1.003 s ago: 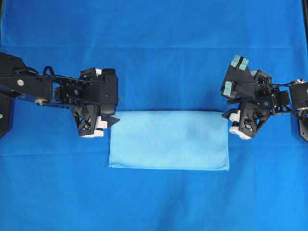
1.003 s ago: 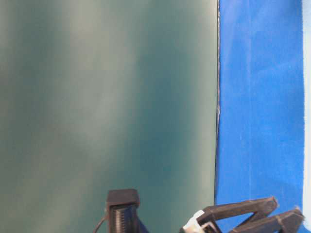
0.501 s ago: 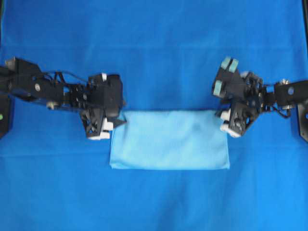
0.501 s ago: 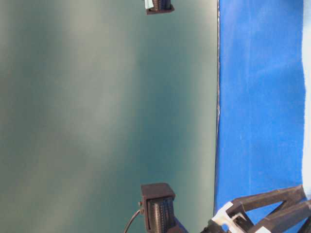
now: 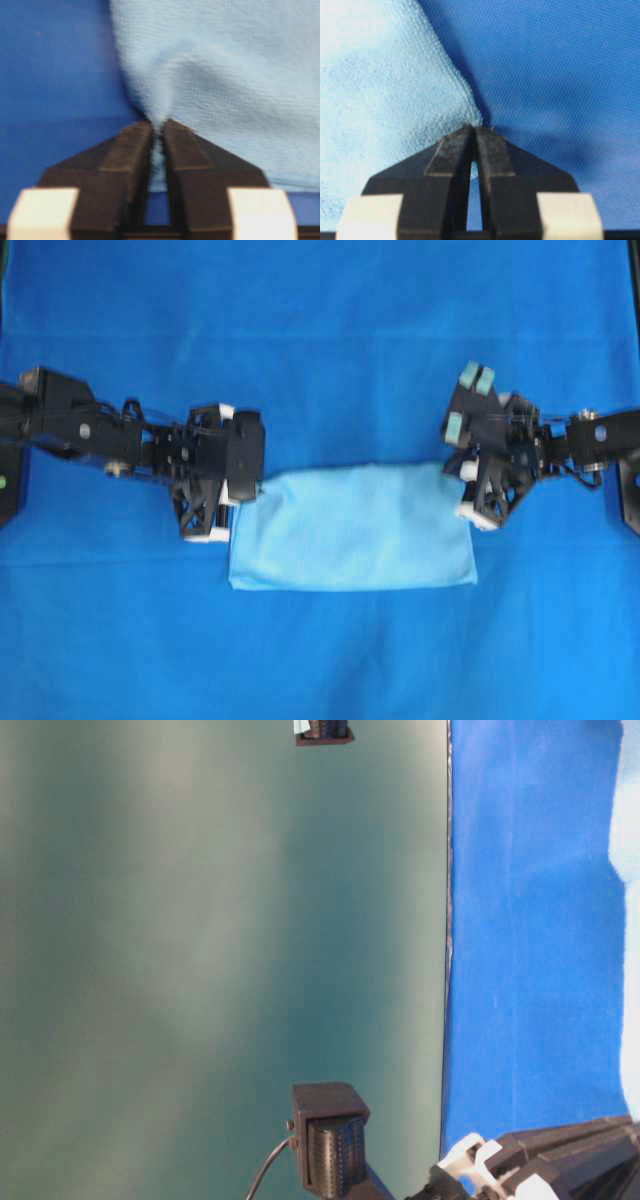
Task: Fold the light blue towel.
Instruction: 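Pinch the folded strip's top corners with both grippers, then lift the strip and swing it vertical, left gripper low, right high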
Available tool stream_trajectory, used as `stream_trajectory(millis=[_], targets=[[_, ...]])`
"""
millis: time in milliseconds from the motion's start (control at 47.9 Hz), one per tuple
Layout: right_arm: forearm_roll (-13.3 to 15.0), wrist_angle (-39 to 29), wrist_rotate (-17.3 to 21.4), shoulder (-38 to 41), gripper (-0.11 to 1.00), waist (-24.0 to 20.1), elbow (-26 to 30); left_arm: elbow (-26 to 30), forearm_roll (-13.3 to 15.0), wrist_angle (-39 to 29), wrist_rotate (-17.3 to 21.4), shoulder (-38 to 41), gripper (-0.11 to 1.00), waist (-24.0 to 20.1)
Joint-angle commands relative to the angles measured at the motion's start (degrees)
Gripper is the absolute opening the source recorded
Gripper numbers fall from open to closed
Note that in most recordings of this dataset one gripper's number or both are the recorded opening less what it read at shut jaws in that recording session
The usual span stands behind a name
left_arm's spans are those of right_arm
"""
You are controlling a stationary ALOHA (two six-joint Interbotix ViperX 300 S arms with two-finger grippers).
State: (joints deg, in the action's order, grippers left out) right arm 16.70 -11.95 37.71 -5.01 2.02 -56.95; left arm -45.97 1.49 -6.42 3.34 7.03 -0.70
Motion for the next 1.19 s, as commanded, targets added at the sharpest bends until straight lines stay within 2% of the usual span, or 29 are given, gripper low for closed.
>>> stream_trajectory(millis=[0,104,209,418,731,898,1170], targets=[[0.0,-0.6,-0.2,-1.2,0.03,-0.2,-0.4,-0.7,-0.2,-3.1,0.2,0.0,0.05,-0.4],[-0.1,-1.1,-0.2,-2.4,0.03,-0.2,-0.7,-0.7,-0.2,-3.7,0.3,-1.1,0.05,-0.5],[-0.1,-4.3,-0.1,-5.1,0.03,-0.2,-0.5,-0.4,-0.3,-4.8,0.4,-3.3,0.05,-1.1],[0.0,-13.6,-0.4,-14.2,0.03,-0.2,0.8,1.1,-0.4,-11.9,0.4,-11.7,0.05,-2.6],[0.0,-20.7,-0.4,-26.5,0.03,-0.8,3.6,6.8,-0.4,-22.6,-0.8,-22.3,0.05,-3.0],[0.2,-23.7,-0.7,-30.5,0.03,-1.8,6.1,8.7,-0.3,-23.6,-0.7,-26.8,0.05,-3.0],[0.8,-24.6,-1.0,-30.7,0.03,-1.8,6.9,8.6,-0.3,-23.5,-1.1,-27.9,0.05,-2.7]])
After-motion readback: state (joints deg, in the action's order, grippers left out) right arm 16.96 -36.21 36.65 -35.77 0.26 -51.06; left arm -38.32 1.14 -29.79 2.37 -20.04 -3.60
